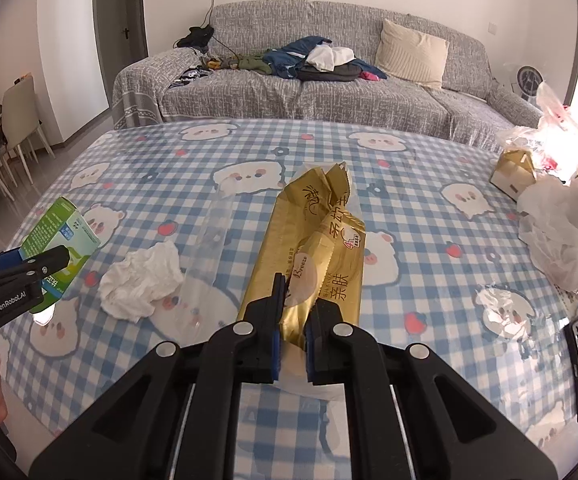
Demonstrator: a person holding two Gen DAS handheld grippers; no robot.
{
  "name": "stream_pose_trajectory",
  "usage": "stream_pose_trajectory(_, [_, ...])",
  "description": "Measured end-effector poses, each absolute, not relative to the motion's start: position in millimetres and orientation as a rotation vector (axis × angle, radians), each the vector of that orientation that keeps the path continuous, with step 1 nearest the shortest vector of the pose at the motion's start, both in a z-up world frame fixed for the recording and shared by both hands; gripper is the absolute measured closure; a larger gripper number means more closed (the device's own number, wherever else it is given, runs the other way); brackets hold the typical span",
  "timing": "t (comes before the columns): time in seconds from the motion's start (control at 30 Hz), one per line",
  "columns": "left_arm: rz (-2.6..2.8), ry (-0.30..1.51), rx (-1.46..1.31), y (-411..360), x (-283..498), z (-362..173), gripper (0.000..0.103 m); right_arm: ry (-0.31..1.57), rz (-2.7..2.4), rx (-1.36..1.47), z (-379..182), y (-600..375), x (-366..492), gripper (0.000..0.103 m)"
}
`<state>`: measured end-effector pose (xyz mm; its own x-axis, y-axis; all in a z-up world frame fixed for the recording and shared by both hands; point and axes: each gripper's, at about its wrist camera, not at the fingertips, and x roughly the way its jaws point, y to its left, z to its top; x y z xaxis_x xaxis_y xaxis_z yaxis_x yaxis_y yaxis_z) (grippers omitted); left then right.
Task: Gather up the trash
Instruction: 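Grasp the green medicine box with the left tool while the right tool grasps the gold snack bag, then carry the green box and gold snack bag down over the trash bin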
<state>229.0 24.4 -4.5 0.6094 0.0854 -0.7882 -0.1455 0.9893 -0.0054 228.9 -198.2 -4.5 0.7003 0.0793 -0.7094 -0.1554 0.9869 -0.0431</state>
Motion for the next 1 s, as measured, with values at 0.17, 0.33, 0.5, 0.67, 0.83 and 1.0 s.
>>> stream_pose_trajectory(0.17, [0.127,0.893,-0.074,22,206,3,0.049,0.773,0.125,-0.105,3,-200,208,0.096])
stream_pose_trajectory(0.33, [0.115,0.892,-0.082,19,187,6,0.049,0.765,0.124,-0.114,10,-202,190,0.096])
stream_pose_trajectory(0.5, [0.107,0.887,-0.082,15,163,11,0.049,0.753,0.122,-0.141,18,-201,168,0.096])
stream_pose_trajectory(0.67, [0.098,0.894,-0.055,11,137,14,0.049,0.737,0.128,-0.171,22,-204,143,0.096])
stream_pose_trajectory(0.83, [0.077,0.895,-0.090,11,103,8,0.049,0.734,0.146,-0.156,14,-211,115,0.096])
stream_pose_trajectory(1.0, [0.058,0.865,-0.067,-2,75,10,0.049,0.728,0.161,-0.161,13,-218,88,0.096])
